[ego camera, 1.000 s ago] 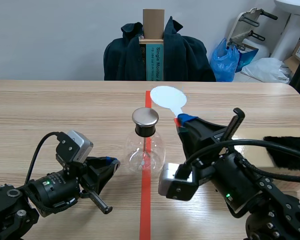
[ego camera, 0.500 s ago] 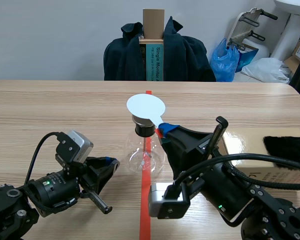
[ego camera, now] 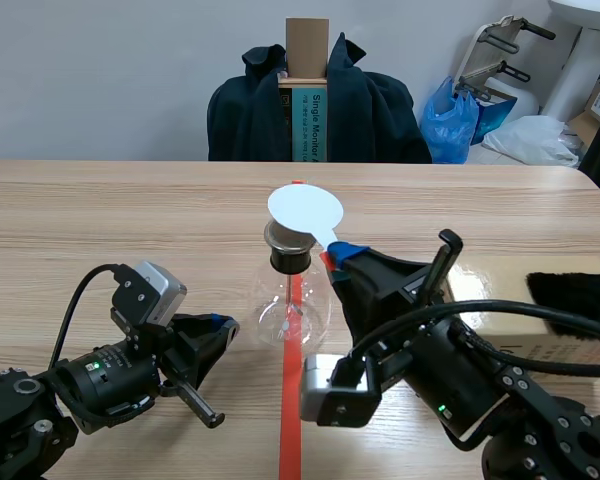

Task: Do the electroscope experiment.
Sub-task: 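Move the plate toward and away from the electroscope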

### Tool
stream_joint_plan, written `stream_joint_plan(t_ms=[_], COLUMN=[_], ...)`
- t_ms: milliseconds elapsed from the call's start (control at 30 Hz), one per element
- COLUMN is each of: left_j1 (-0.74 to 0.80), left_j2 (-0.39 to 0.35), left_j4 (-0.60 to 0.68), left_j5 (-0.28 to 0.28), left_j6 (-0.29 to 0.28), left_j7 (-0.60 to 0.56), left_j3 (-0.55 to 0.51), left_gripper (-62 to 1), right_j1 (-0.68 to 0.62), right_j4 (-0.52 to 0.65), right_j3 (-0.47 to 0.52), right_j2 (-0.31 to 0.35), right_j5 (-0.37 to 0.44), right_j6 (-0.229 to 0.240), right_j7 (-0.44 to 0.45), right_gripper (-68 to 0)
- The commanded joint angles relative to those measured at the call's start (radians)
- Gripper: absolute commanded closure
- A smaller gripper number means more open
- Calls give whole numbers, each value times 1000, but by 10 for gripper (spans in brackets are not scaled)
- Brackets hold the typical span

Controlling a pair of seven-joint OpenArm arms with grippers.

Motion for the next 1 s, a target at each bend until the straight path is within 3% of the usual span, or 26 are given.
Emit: stream_joint_plan(t_ms=[0,300,467,733,967], left_j1=[-9,-9,-9,-9,-9], left_j2=[-3,-3,-3,-3,-3], left_j4=[5,5,5,5,5], left_j5=[-6,-6,-6,-6,-6], left_j6=[0,1,1,1,1], left_j7=[-13,-13,-13,-13,-13], left_j3=[0,0,0,0,0], left_gripper=[-28,-28,-28,-28,-28], right_j1=[23,23,23,23,23], right_j4=[9,9,9,9,11], right_j3=[5,7,7,7,6], right_j2=[8,11,11,17,28], right_j5=[6,-16,-19,-46,-64], right_j6=[-12,-12,-12,-12,-13], right_j7=[-28,-176,-209,-196,-101], right_gripper=[-6,-6,-6,-6,-6])
